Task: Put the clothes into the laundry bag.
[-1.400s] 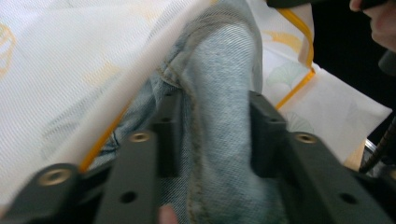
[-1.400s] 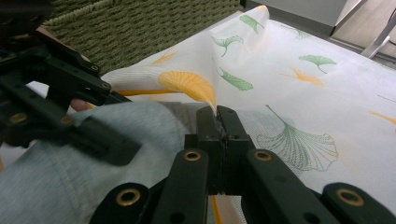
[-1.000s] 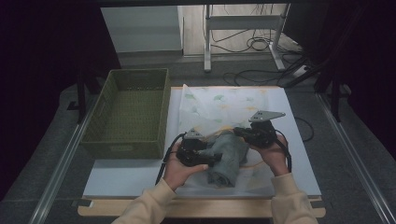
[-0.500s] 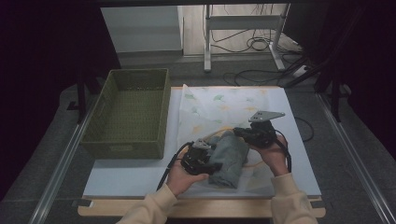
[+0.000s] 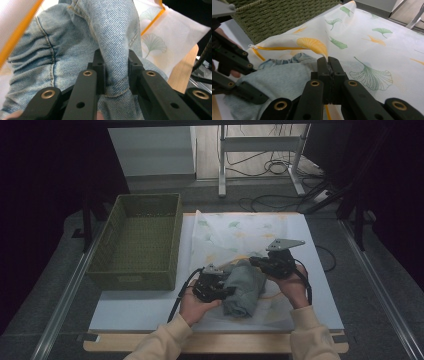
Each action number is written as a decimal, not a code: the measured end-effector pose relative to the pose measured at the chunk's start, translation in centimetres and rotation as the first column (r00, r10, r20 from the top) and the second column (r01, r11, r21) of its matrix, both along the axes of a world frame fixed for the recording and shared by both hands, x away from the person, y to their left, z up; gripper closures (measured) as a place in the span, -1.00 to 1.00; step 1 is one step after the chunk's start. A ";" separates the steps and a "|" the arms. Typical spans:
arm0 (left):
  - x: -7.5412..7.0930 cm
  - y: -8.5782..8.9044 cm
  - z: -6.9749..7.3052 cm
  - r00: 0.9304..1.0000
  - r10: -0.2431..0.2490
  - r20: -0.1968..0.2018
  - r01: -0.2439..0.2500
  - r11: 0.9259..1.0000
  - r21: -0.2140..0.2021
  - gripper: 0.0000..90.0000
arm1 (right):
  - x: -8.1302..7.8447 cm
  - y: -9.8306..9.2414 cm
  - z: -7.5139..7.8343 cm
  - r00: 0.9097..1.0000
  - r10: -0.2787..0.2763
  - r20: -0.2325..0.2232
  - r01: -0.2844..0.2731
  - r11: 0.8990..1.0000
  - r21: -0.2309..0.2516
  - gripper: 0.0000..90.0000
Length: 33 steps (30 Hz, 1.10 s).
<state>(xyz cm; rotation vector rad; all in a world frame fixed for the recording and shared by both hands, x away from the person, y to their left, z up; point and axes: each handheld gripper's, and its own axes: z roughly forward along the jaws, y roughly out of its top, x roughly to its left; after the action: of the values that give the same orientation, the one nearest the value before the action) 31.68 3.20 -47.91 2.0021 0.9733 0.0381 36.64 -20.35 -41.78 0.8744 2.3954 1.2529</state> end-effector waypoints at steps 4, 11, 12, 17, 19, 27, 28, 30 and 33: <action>0.5 -0.1 0.3 1.000 0.014 -0.003 -0.014 1.000 -0.011 0.67 | -0.1 0.1 0.2 1.000 0.008 0.002 -0.008 1.000 0.004 0.97; 1.7 -0.5 0.8 1.000 0.030 0.005 -0.030 1.000 -0.006 0.67 | -0.3 0.3 0.4 1.000 0.023 0.006 -0.023 1.000 0.010 0.97; 1.8 -0.5 0.8 0.999 0.034 0.005 -0.034 0.999 -0.008 0.67 | -0.3 0.3 0.4 1.000 0.023 0.007 -0.023 1.000 0.010 0.97; 2.8 -0.7 0.9 0.999 0.051 0.006 -0.051 0.999 -0.004 0.67 | -0.4 0.4 0.4 1.000 0.029 0.006 -0.029 0.999 0.013 0.97; 3.2 -0.8 0.8 0.998 0.063 0.009 -0.063 0.998 -0.006 0.67 | -0.4 0.4 0.4 0.999 0.031 0.005 -0.031 0.999 0.012 0.97; 3.4 -1.0 0.2 0.998 0.065 0.017 -0.065 0.998 -0.008 0.57 | -0.3 0.3 0.3 1.000 0.030 0.001 -0.030 0.999 0.011 0.97; 3.3 -1.1 0.2 0.998 0.064 0.017 -0.064 0.998 -0.014 0.54 | -0.3 0.2 0.3 1.000 0.029 0.000 -0.029 1.000 0.011 0.97; 3.1 -1.0 0.2 0.998 0.065 0.028 -0.064 0.998 -0.015 0.39 | -0.3 0.2 0.2 1.000 0.027 -0.002 -0.027 1.000 0.010 0.97; 2.6 -0.8 0.4 0.997 0.059 0.046 -0.058 0.998 -0.017 0.07 | -0.3 0.2 0.2 1.000 0.025 0.000 -0.025 1.000 0.008 0.97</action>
<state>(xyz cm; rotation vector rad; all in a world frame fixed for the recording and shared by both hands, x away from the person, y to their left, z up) 34.29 2.36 -47.56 1.9503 0.9993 0.1081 36.39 -20.14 -41.57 0.8489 2.4108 1.2721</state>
